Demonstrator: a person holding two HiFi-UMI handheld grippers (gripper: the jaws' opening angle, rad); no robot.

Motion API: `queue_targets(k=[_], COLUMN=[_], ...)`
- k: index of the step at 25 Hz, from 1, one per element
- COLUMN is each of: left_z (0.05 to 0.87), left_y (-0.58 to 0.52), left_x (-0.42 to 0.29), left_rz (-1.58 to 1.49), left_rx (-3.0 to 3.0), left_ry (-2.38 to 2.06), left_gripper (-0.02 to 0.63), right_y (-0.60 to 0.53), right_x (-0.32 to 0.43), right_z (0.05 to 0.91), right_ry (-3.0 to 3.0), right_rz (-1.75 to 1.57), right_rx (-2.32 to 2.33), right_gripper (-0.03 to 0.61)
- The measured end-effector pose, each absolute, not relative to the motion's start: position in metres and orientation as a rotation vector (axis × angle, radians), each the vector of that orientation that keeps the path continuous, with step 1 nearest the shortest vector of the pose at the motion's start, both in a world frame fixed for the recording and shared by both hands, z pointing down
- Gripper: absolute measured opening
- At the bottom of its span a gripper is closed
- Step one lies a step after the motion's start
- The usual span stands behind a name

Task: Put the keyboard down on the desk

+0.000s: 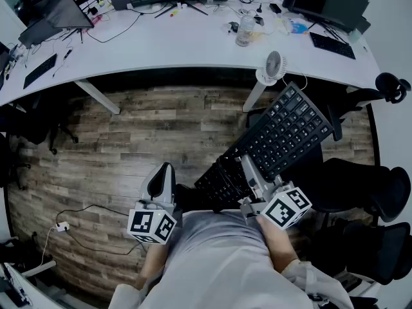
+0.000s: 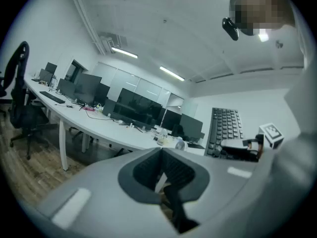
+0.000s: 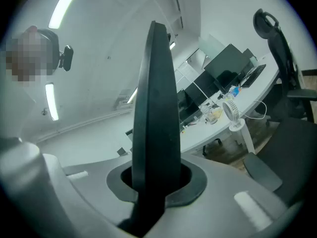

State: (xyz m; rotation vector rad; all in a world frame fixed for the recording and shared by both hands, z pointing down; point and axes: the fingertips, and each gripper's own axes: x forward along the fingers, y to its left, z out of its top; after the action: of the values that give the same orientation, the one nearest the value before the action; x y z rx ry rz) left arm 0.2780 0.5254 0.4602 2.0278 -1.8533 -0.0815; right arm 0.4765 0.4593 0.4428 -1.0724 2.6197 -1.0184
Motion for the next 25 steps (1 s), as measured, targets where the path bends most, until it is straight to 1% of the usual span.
queue_targets(k=[3, 8, 14, 20, 25], left_z=[0.462, 0.476, 0.471, 0.478, 0.482], left_y=[0.517, 0.518, 0.513, 0.531, 0.535], left_x=[0.277, 0.299, 0.295, 0.312, 0.305], left_rz=[-0.091, -0.074, -0.050, 0.002, 0.053], left_rx=[2.028, 2.040, 2.030, 2.008, 1.967], left_ry=[-1.860, -1.796, -1.795, -1.812, -1.822], left_gripper=[0.000, 0.000, 0.000, 0.000, 0.000], right_y=[0.450, 0.453, 0.453, 0.460, 0.453], right_x=[0.475, 0.485, 0.484, 0.505, 0.499], right_z=[0.445, 0.444, 0.445, 0.453, 0.461], right_ry=[2.610, 2.609, 2.649, 2.549, 2.572], right_rz=[-1.010, -0.987, -0.952, -1.013, -1.036], right_rx=[-1.082, -1.072, -1.108, -1.002, -0.994], right_gripper=[0.072, 0.072, 0.072, 0.074, 0.075])
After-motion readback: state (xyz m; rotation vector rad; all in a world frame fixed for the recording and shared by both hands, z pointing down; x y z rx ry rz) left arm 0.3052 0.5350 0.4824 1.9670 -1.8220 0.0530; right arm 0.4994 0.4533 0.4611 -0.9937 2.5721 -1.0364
